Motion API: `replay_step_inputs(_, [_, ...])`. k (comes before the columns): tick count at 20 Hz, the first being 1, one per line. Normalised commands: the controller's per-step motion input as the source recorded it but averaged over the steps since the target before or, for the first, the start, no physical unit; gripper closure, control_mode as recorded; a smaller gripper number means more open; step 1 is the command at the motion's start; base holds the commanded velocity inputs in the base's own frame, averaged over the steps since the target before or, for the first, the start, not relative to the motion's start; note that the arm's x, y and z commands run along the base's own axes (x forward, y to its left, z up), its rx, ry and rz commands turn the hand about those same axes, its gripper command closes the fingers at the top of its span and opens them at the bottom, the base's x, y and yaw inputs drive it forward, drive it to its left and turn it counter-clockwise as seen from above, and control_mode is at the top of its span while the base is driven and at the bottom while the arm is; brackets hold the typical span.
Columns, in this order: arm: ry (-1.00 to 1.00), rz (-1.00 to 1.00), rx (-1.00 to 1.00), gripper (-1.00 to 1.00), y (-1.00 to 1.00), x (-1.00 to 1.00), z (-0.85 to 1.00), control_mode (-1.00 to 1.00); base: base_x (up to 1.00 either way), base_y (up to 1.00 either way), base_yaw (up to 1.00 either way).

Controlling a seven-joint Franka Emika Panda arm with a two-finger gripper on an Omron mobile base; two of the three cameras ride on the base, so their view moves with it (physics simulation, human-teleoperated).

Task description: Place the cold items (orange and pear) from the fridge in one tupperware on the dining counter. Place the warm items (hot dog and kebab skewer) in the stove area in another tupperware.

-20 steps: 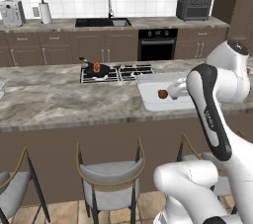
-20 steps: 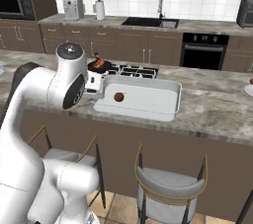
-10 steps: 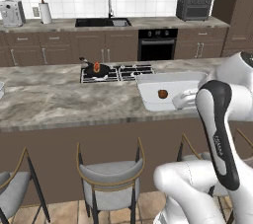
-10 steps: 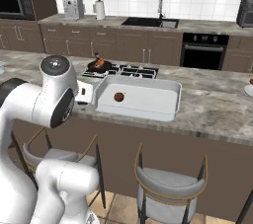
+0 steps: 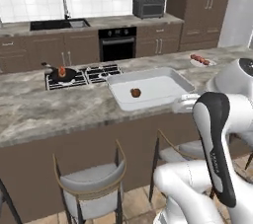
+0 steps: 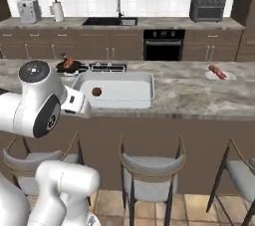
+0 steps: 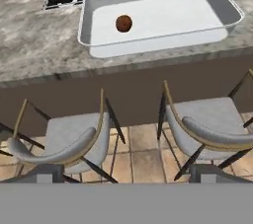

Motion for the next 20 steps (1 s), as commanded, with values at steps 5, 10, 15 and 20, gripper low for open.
replay_step_inputs(5, [0.0, 0.0, 0.0, -1.0, 0.0, 0.0, 0.0, 1.0, -0.48, -0.2, -1.0])
replay_step_inputs(10, [0.0, 0.0, 0.0, -1.0, 0.0, 0.0, 0.0, 1.0, -0.2, -0.41, -1.0])
replay_step_inputs(15, [0.0, 0.0, 0.0, -1.0, 0.0, 0.0, 0.0, 1.0, 0.01, -0.7, -1.0])
replay_step_inputs(20, [0.0, 0.0, 0.0, -1.0, 0.0, 0.0, 0.0, 1.0, 0.17, -0.62, -1.0])
